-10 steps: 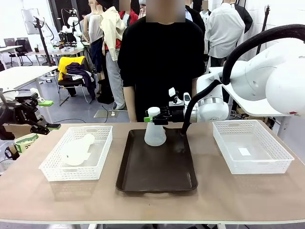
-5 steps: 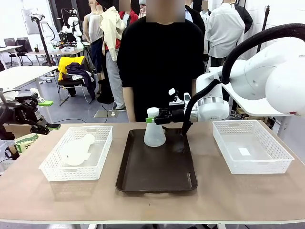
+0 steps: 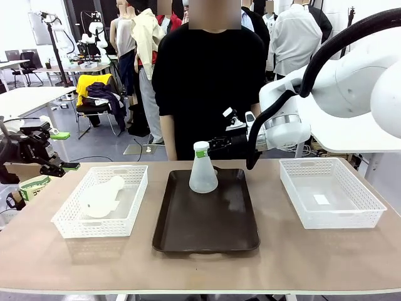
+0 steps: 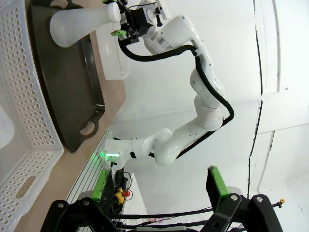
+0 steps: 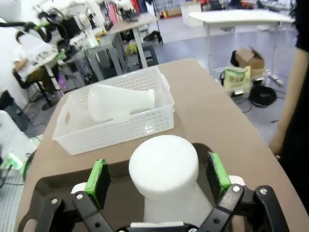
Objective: Prepare the laboratory tools.
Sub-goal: Place the picked Big flask upright in the Handle tray as instructed by the person, then pick up the Big flask that the person points to.
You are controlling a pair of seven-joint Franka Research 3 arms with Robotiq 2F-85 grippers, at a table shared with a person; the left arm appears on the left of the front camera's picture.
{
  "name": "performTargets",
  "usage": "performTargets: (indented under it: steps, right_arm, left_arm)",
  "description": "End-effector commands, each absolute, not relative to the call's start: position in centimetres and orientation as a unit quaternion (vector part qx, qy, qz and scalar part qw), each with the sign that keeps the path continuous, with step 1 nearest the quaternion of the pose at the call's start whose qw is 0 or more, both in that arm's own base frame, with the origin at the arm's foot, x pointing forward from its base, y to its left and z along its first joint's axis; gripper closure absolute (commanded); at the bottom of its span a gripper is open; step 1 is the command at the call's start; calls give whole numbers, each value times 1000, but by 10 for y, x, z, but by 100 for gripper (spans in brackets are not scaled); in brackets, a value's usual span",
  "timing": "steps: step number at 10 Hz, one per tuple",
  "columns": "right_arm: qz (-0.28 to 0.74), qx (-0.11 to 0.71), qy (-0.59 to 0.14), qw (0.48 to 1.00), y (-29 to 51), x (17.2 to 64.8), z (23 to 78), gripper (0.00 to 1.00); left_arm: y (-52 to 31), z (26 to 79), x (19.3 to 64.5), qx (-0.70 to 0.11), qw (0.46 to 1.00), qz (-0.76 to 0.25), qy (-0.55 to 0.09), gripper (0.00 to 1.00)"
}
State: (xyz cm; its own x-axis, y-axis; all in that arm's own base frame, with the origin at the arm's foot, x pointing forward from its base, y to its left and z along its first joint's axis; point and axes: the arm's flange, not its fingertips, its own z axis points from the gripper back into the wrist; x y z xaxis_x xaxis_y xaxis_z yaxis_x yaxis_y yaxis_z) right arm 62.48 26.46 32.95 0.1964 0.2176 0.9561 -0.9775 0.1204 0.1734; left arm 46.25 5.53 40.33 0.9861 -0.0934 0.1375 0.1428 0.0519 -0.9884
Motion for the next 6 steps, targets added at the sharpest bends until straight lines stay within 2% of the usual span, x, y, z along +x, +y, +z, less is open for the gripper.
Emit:
performTargets:
  steps: [1,6]
  right_arm:
    - [476,458,-426,619,266,632,319,0]
    - [476,458,-426,619,266,632,319,0]
  left_arm:
    - [55,405,463,-681,727,-81,-22,0]
    - [55,405,463,-681,727,-81,-22,0]
